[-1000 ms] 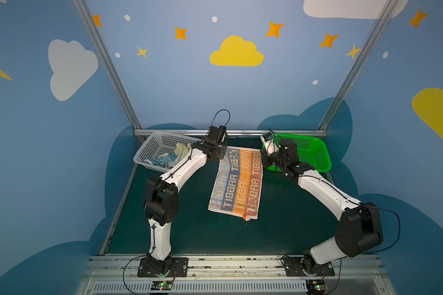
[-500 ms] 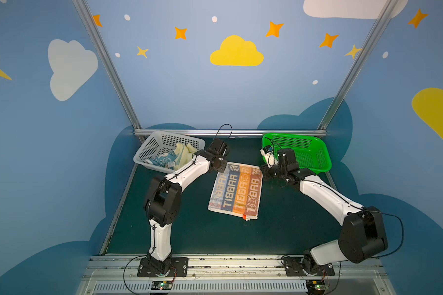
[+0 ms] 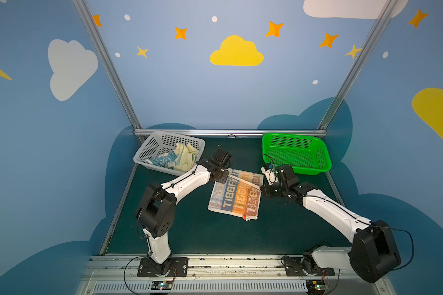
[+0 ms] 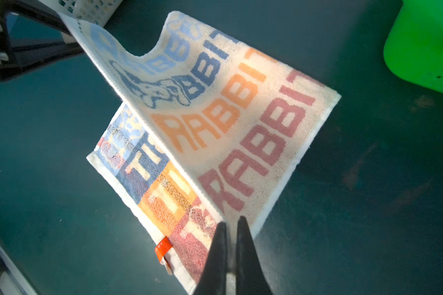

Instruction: Fold and stack the towels

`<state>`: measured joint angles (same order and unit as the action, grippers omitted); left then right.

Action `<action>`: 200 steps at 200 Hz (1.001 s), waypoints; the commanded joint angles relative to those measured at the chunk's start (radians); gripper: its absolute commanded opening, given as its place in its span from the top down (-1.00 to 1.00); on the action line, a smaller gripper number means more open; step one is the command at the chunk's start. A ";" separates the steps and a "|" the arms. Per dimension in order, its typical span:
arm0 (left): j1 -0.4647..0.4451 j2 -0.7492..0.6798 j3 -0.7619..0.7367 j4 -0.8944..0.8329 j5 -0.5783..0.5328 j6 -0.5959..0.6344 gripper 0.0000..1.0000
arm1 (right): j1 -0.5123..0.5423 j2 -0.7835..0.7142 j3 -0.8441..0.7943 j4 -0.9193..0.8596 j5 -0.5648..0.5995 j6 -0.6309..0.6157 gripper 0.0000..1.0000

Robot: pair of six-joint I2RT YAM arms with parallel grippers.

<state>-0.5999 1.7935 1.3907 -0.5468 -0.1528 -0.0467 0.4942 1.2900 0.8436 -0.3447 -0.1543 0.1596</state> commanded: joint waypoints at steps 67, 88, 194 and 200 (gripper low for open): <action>-0.061 -0.130 -0.140 -0.061 -0.103 -0.098 0.93 | 0.093 -0.137 -0.110 -0.085 0.021 0.106 1.00; -0.076 -0.142 -0.161 -0.067 -0.103 -0.116 0.93 | 0.112 -0.149 -0.130 -0.088 0.021 0.120 1.00; -0.110 -0.152 -0.305 -0.028 -0.106 -0.189 0.93 | 0.221 -0.104 -0.227 -0.078 0.014 0.188 1.00; -0.110 -0.150 -0.312 -0.027 -0.110 -0.192 0.93 | 0.231 -0.100 -0.232 -0.075 0.011 0.191 1.00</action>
<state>-0.7143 1.6531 1.1065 -0.5678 -0.2199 -0.2039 0.6968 1.1725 0.6445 -0.3836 -0.1509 0.3222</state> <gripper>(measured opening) 0.048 0.055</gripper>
